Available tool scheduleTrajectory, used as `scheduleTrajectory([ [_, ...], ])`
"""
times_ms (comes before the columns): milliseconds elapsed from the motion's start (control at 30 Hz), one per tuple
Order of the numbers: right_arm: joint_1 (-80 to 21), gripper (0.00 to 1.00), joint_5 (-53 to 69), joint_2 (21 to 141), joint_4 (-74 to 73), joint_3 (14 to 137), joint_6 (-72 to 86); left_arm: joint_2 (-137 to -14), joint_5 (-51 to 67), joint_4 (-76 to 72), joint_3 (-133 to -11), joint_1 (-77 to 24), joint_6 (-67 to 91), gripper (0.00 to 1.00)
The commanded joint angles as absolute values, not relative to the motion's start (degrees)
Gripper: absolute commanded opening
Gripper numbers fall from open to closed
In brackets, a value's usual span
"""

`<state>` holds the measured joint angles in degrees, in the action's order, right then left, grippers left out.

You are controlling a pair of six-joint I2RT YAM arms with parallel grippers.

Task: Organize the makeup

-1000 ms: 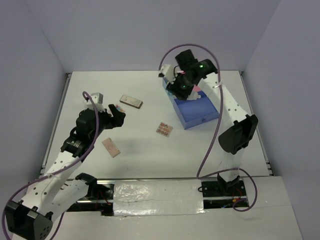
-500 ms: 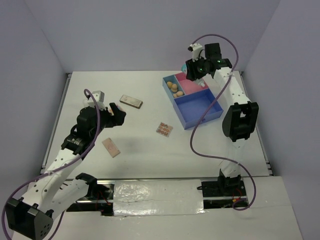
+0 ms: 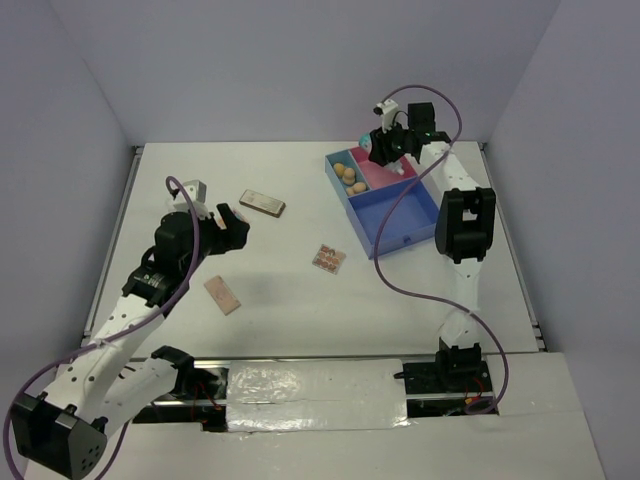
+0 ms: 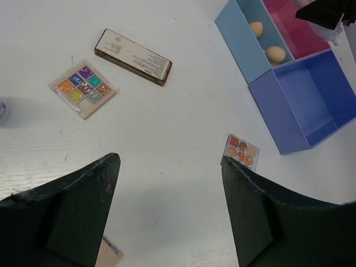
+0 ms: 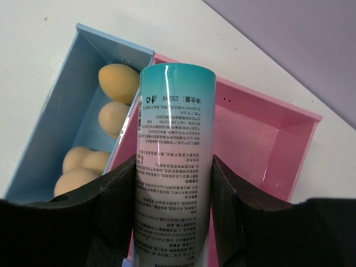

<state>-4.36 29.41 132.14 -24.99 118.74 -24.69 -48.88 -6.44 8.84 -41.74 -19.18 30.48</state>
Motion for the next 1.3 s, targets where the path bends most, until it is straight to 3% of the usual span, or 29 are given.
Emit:
scheduleTrajectory([
  [0, -4.66, 0.15, 31.38, 132.09, -17.76, 123.57, -29.96, -49.22, -7.73, 8.35, -44.82, -18.72, 31.73, 0.86],
  [167, -4.66, 0.22, 29.97, 132.98, -15.82, 122.00, -35.41, -49.48, -8.35, 8.53, -45.00, -18.81, 32.17, 0.86],
  [400, -4.75, 0.50, 27.86, 134.12, -15.91, 120.67, -39.81, -50.45, -8.44, 8.79, -45.61, -18.72, 31.91, 0.86],
  [733, -4.75, 0.76, 26.81, 133.86, -17.49, 118.48, -40.43, -51.33, -9.23, 10.28, -47.20, -18.72, 30.94, 0.86],
  [900, -4.66, 0.83, 26.89, 132.98, -18.89, 118.73, -39.73, -51.06, -10.81, 12.04, -47.55, -18.72, 31.46, 0.89],
  [967, -4.66, 0.95, 27.33, 131.58, -21.61, 119.70, -37.45, -50.89, -12.82, 13.88, -47.99, -18.72, 32.25, 0.88],
  [1033, -4.66, 1.00, 30.22, 128.77, -25.55, 120.15, -36.65, -50.80, -14.58, 15.02, -47.90, -18.63, 33.04, 0.78],
  [1100, -4.66, 1.00, 37.39, 125.09, -29.08, 119.36, -37.26, -51.06, -15.03, 16.34, -47.46, -18.37, 33.83, 0.51],
  [1133, -4.66, 1.00, 40.14, 123.59, -31.70, 118.31, -37.87, -51.33, -15.03, 16.78, -47.20, -18.11, 34.19, 0.25],
  [1200, -4.66, 0.99, 46.02, 119.03, -34.26, 114.98, -39.89, -51.85, -15.29, 18.28, -46.93, -17.49, 34.98, 0.06],
  [1267, -4.75, 0.98, 53.94, 116.03, -38.22, 112.69, -42.70, -52.47, -16.25, 19.59, -46.67, -16.71, 36.21, 0.00],
])
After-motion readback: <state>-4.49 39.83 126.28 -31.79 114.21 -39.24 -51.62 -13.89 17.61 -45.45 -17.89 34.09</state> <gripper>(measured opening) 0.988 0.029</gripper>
